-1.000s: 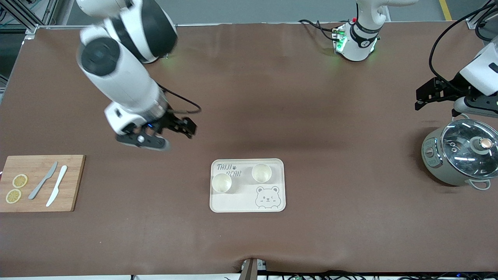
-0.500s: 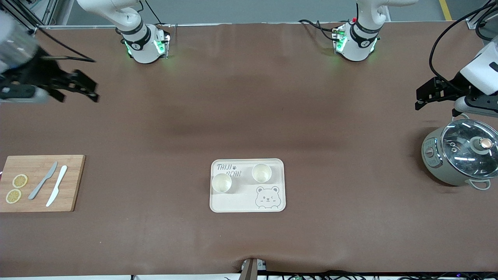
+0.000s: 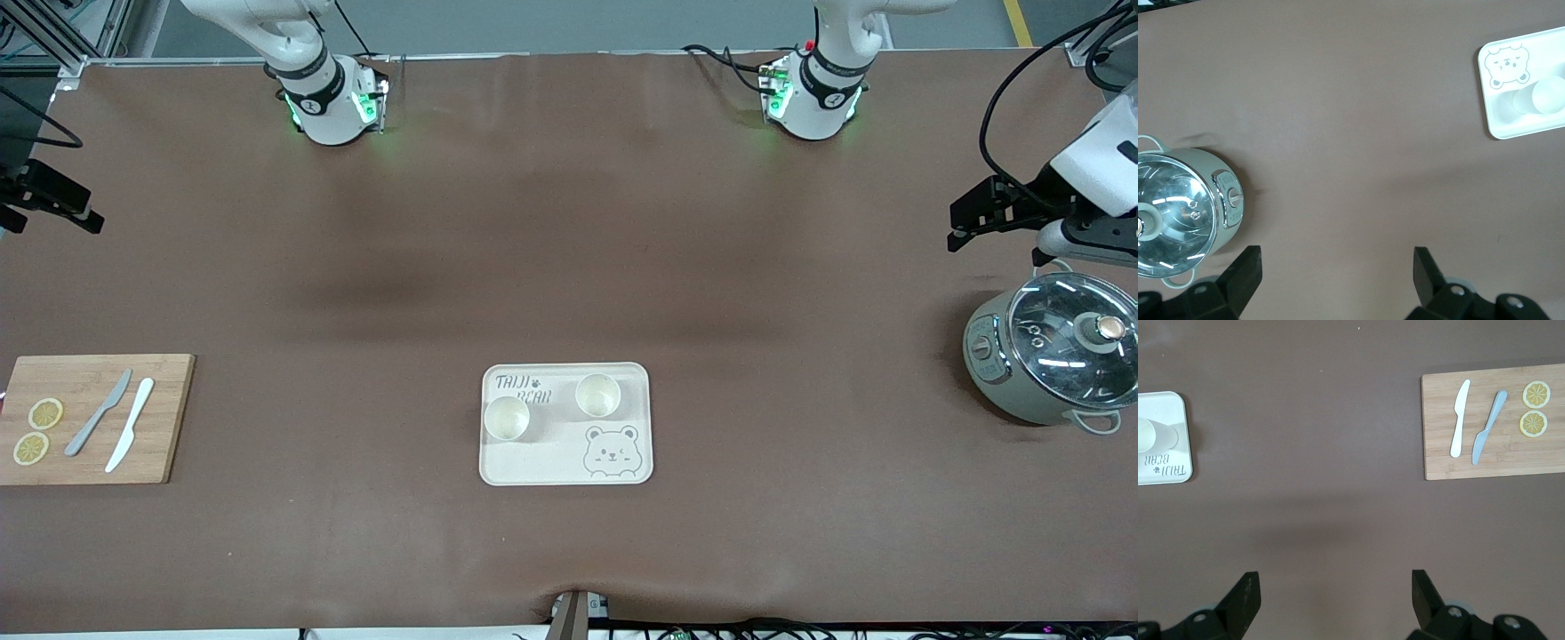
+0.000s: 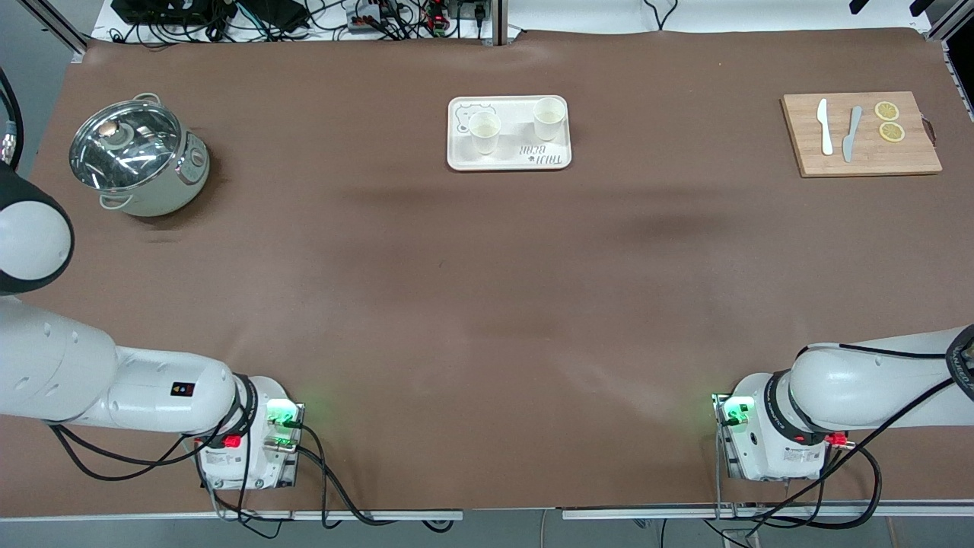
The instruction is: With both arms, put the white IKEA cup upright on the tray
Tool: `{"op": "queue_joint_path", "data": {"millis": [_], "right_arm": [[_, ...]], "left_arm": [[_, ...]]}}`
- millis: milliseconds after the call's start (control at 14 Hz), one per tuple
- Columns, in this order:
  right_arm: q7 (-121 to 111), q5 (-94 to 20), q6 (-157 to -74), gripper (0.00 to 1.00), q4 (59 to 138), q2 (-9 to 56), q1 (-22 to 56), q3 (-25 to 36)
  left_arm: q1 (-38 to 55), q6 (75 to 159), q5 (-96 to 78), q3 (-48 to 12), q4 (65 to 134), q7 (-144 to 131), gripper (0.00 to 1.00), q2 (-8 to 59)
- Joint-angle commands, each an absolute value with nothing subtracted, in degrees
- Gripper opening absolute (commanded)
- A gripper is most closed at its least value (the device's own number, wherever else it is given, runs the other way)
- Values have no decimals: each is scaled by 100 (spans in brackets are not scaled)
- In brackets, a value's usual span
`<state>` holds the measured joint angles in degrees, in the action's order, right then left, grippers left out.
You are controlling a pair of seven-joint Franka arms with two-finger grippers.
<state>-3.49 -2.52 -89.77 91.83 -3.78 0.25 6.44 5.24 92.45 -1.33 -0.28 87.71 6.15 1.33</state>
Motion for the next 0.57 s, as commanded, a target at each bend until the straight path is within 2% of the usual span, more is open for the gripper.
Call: {"op": "queue_joint_path", "data": {"millis": [0, 500], "right_arm": [[-369, -211, -9009, 100, 9211, -404, -79, 527], [-308, -255, -8991, 100, 8833, -193, -79, 519]], "left_arm": [[519, 9158, -123, -70, 8666, 536, 100, 184], [527, 9158, -35, -79, 8666, 536, 100, 193]]}}
